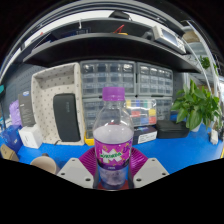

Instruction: Pour water

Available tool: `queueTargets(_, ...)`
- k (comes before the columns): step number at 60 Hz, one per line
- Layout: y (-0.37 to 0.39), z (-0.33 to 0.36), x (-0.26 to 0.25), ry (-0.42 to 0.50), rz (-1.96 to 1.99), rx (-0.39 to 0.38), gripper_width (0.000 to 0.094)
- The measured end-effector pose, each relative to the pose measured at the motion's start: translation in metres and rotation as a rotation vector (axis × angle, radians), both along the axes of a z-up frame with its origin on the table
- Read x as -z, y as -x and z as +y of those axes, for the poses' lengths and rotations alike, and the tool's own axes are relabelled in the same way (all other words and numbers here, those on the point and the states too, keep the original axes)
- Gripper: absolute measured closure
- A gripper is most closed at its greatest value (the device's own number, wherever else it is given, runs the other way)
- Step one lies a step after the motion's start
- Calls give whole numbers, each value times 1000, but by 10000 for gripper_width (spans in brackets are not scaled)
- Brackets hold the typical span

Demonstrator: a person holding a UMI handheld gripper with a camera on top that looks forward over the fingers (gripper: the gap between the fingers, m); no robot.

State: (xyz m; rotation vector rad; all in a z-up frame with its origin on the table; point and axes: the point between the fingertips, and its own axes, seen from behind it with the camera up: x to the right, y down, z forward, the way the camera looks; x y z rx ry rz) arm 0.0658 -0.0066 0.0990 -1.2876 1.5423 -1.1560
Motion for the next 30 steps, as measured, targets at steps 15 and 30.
queueTargets(15, 4, 2, -2, 21, 3, 6, 463)
queueTargets(30, 21, 0, 11, -10, 60, 45, 69)
